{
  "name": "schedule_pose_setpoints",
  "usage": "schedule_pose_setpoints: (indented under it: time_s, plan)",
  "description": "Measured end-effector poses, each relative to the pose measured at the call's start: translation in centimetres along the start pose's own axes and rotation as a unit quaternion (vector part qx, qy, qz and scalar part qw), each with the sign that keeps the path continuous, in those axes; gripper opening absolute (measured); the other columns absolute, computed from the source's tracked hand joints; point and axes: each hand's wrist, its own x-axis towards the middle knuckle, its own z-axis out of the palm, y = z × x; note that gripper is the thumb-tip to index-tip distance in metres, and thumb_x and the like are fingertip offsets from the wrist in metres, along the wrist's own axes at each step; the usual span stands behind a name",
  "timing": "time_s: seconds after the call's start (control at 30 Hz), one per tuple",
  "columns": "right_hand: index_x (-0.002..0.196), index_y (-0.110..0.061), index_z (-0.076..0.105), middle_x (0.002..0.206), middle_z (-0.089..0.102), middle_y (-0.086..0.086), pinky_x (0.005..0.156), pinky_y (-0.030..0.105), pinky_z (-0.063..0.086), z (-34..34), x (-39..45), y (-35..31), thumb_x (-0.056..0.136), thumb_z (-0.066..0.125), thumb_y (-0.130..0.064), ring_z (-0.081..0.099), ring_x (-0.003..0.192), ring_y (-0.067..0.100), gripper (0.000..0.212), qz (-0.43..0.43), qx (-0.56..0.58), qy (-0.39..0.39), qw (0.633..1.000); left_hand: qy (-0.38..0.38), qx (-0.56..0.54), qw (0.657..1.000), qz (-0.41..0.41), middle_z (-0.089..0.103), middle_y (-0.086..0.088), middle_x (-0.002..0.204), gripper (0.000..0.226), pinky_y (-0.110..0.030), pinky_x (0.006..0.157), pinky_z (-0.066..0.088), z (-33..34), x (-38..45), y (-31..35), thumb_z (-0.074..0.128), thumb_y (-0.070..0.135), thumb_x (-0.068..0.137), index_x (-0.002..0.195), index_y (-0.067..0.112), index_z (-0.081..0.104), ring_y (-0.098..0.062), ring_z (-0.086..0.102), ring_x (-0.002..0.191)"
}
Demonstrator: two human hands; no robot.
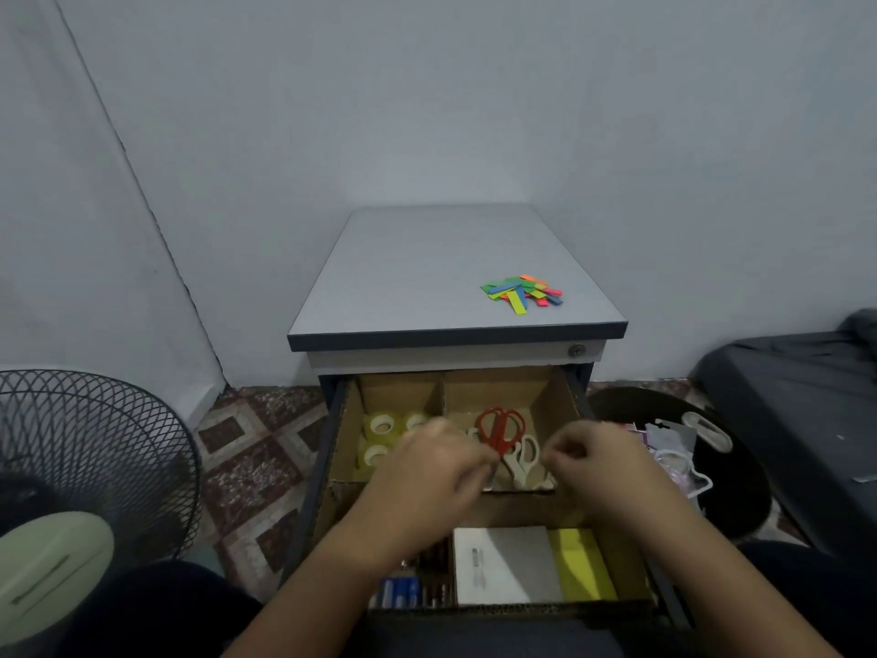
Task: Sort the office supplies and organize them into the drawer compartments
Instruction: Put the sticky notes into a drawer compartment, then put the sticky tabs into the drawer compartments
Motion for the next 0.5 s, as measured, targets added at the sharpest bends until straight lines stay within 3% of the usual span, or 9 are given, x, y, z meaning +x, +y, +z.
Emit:
schedule_pose_setpoints:
  time_s: [0.1, 0.2, 0.3, 0.37, 0.5]
  plan:
    - [0.103, -0.027, 0.064, 0.09, 0.058, -0.017, 0.062, 0.009, 0.038, -2.0, 1.8, -1.3, 0.093, 0.057, -0.027, 0.052, 0.079, -0.007, 0.012, -0.067, 0.053, 0.082, 0.993, 0.097, -0.001, 0.995, -0.006, 0.058, 0.018, 0.121, 0.029, -0.029, 0.104, 0.037, -1.1, 2.7, -1.8, 0.051, 0.029, 0.095, 0.123, 0.03, 0.061, 0.001, 0.043, 0.116]
    - [0.112, -0.024, 0.065, 0.105, 0.06, -0.011, 0.073, 0.007, 0.037, -4.2, 4.8, -2.0, 0.095, 0.056, -0.023, 0.052, 0.09, -0.004, 0.019, -0.126, 0.077, 0.15, 0.978, 0.149, 0.025, 0.988, -0.042, 0.055, 0.003, 0.135, 0.034, -0.039, 0.111, 0.033, -2.7, 6.1, -4.4, 0.054, 0.023, 0.095, 0.129, 0.019, 0.059, -0.015, 0.042, 0.13]
    - [0.128, -0.015, 0.057, 0.13, 0.057, 0.001, 0.096, 0.027, 0.04, -5.7, 9.2, -1.7, 0.097, 0.052, -0.031, 0.05, 0.116, 0.015, 0.035, -0.127, -0.014, 0.146, 0.981, 0.105, 0.039, 0.987, -0.116, 0.038, -0.001, 0.15, 0.046, -0.035, 0.117, 0.021, -4.9, 9.2, -6.7, 0.044, 0.032, 0.099, 0.142, 0.014, 0.043, -0.018, 0.027, 0.141]
    - [0.13, -0.012, 0.05, 0.132, 0.053, 0.007, 0.101, 0.04, 0.037, -6.1, 11.8, -1.5, 0.095, 0.047, -0.047, 0.048, 0.118, 0.022, 0.049, -0.089, -0.11, 0.096, 0.985, 0.041, 0.047, 0.984, -0.17, 0.029, -0.006, 0.154, 0.056, -0.038, 0.117, 0.021, -5.9, 10.7, -8.2, 0.037, 0.044, 0.1, 0.146, 0.011, 0.034, -0.021, 0.02, 0.144]
    - [0.139, -0.01, 0.037, 0.143, 0.038, 0.009, 0.111, 0.055, 0.018, -5.8, 15.6, -1.8, 0.073, 0.017, -0.085, 0.035, 0.133, 0.024, 0.102, -0.034, -0.28, 0.044, 0.958, -0.1, 0.121, 0.954, -0.254, 0.008, -0.019, 0.158, 0.093, -0.043, 0.119, 0.013, -6.2, 12.9, -11.1, 0.021, 0.071, 0.09, 0.15, 0.001, 0.012, -0.029, 0.006, 0.147]
